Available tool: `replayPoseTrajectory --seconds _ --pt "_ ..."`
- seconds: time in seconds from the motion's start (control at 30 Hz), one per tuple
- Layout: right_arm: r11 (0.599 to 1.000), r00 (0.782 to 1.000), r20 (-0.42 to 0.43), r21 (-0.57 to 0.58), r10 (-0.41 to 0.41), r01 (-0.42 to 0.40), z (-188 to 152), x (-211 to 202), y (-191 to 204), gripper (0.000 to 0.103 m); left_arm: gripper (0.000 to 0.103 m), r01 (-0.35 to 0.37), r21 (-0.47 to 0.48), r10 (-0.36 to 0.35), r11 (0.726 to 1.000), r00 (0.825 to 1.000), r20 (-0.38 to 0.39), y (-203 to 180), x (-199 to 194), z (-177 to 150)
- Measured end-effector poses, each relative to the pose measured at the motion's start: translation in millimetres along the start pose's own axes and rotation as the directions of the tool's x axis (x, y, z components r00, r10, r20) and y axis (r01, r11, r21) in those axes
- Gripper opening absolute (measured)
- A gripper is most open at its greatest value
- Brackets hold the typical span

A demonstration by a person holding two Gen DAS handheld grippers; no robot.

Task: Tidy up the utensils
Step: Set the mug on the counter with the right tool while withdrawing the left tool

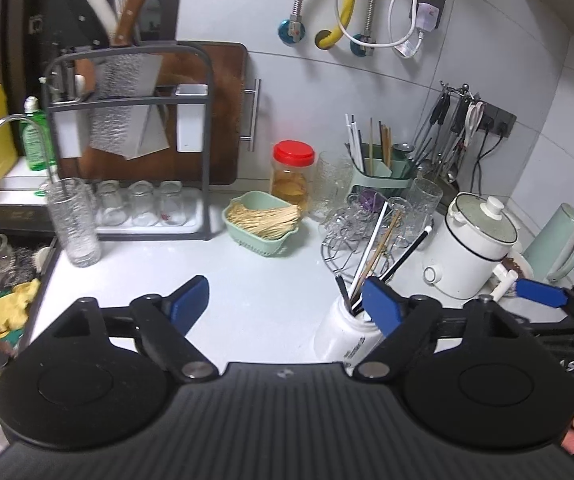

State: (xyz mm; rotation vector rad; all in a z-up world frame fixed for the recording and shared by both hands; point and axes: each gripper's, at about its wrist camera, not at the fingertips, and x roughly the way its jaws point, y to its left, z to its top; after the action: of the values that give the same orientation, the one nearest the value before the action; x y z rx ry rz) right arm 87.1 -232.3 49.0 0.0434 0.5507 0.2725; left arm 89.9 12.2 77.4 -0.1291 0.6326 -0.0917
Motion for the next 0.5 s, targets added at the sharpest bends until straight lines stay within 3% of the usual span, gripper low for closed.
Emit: replayPoseTrajectory --seconds 0.13,0.5 --pt "1.0 1.0 0.011 0.008 0.023 -0.023 -5.8 -22.1 -1.7 0.103 0.095 -0.03 -0.009 0.03 1.0 0.999 0.014 -10.5 -23.4 -17.1" --pt "0.998 0.998 0.014 0.012 0.057 -0.057 -35.6 -68.6 -14.6 0.103 0.096 -0.122 -0.023 0.122 0.992 0.992 -0.02 -41.5 -59.5 -64.6"
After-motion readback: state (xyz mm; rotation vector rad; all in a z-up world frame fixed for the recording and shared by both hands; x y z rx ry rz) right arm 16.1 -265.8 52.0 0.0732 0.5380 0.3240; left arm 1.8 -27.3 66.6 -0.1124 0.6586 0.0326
